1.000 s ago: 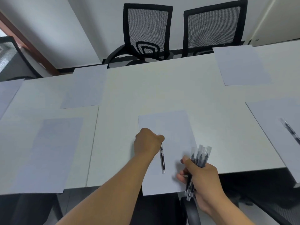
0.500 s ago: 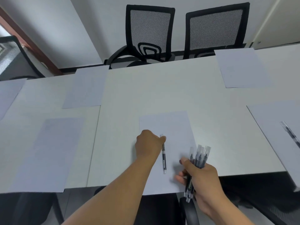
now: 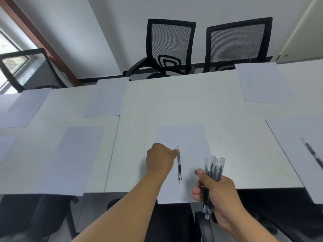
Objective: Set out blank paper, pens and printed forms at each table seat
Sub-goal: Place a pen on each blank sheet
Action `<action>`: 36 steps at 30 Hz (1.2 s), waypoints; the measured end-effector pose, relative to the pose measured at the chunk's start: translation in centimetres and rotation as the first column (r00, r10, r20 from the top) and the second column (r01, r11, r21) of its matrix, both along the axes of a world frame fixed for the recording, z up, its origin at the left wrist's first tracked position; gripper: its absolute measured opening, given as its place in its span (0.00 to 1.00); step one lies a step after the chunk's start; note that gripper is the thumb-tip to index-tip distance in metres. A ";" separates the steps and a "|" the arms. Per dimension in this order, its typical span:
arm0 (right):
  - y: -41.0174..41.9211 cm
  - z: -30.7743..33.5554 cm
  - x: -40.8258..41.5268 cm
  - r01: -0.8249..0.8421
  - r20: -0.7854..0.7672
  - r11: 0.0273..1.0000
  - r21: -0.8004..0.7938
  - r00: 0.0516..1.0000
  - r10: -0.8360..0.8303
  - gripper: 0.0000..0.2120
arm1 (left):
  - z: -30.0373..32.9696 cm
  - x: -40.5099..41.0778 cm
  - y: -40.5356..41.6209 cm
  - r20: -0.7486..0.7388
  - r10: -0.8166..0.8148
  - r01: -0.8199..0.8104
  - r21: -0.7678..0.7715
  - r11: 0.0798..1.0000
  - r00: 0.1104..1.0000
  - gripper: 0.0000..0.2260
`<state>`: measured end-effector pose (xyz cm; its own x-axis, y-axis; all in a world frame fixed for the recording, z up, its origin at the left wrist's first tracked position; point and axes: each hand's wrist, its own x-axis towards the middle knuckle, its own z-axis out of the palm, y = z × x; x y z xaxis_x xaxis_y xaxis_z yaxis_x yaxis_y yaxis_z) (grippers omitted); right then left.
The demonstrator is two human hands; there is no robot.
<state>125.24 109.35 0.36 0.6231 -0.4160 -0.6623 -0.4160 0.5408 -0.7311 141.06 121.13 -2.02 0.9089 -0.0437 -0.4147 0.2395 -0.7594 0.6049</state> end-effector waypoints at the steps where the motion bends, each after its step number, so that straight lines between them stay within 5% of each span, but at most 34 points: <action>1: 0.1 0.7 -0.1 -0.010 0.009 1.000 -0.004 1.000 0.010 0.16 | 0.6 -0.3 0.4 -0.003 0.003 -0.003 -0.007 1.000 1.000 0.23; 6: 1.3 4.2 -0.4 -0.151 0.039 0.987 -0.047 0.987 0.153 0.15 | 5.0 -2.2 2.8 -0.010 0.060 -0.060 -0.069 0.996 0.998 0.20; 9: 2.1 6.4 -0.6 -0.198 0.085 0.980 -0.028 0.976 0.199 0.07 | 8.1 -3.7 4.4 0.021 0.086 -0.084 -0.087 0.993 0.996 0.20; 16: 5.7 12.1 -1.6 -0.369 0.163 0.929 -0.023 0.916 0.368 0.17 | 15.5 -9.0 10.0 0.116 0.181 -0.167 -0.123 0.978 0.977 0.23; 24: 12.8 17.1 -3.6 -0.547 0.276 0.832 -0.088 0.789 0.548 0.09 | 21.6 -15.8 17.6 0.169 0.327 -0.306 -0.137 0.942 0.930 0.25; 36: 28.2 19.4 -8.4 -0.586 0.329 0.795 -0.154 0.729 0.601 0.06 | 26.1 -24.0 32.8 0.293 0.425 -0.394 -0.160 0.905 0.857 0.22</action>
<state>116.88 137.57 19.74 0.9325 0.0970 -0.3479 -0.3612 0.2395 -0.9012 117.02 153.95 24.11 0.9340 0.3374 -0.1178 0.3030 -0.5726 0.7618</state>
